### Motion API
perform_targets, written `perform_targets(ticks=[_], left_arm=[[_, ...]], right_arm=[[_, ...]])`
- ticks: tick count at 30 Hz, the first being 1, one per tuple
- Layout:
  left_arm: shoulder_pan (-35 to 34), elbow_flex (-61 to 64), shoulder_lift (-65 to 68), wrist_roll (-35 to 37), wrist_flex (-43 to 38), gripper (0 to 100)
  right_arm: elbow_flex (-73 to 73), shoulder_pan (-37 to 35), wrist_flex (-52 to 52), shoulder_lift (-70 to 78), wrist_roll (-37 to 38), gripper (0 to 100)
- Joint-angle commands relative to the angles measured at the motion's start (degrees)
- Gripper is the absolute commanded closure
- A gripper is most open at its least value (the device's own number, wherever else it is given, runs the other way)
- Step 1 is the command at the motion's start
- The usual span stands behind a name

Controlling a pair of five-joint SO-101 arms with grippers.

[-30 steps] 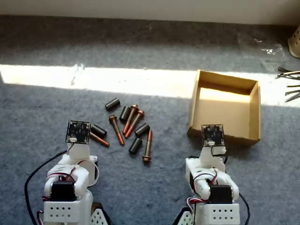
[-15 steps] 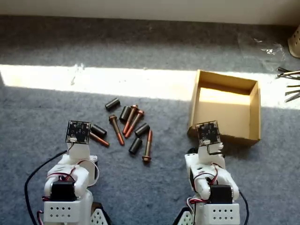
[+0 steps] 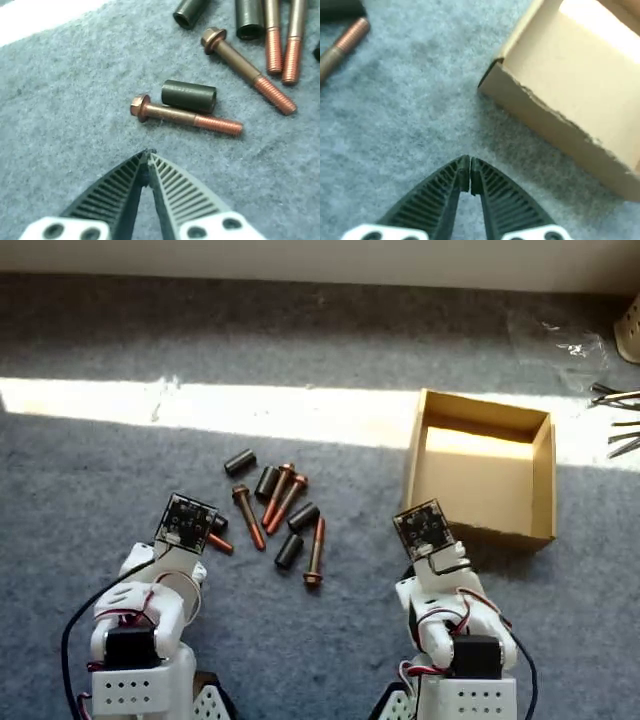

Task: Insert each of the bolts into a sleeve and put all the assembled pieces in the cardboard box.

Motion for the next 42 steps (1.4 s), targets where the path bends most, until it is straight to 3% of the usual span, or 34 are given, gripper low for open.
perform_targets(ticks=[1, 8, 24, 28, 33, 36, 42], left_arm=[[-4.5, -8.4, -0.3, -0.5, -0.2, 99], [0.9, -17.5, -0.2, -0.5, 6.3, 99], [1.3, -23.4, 0.3, -0.5, 6.6, 95], [1.5, -26.9, 9.4, -0.5, 6.2, 95], [1.6, -35.8, 26.9, -0.3, 4.7, 95], [1.6, -40.2, 35.3, 0.0, 3.7, 95], [1.6, -46.5, 47.5, 9.8, 3.7, 94]], right_arm=[[-12.3, 1.0, 5.3, 0.4, 4.3, 99.1], [-24.4, 1.1, 11.6, 4.0, 4.1, 99.1], [-46.2, 0.8, 12.1, 46.7, -3.6, 99.1], [-50.2, -1.3, 12.1, 54.3, -3.6, 99.1], [-53.4, -9.6, 11.9, 62.6, -3.7, 99.1], [-55.8, -13.5, 11.6, 67.6, -7.6, 99.1], [-65.1, -17.8, 11.6, 80.1, -13.7, 99.1]])
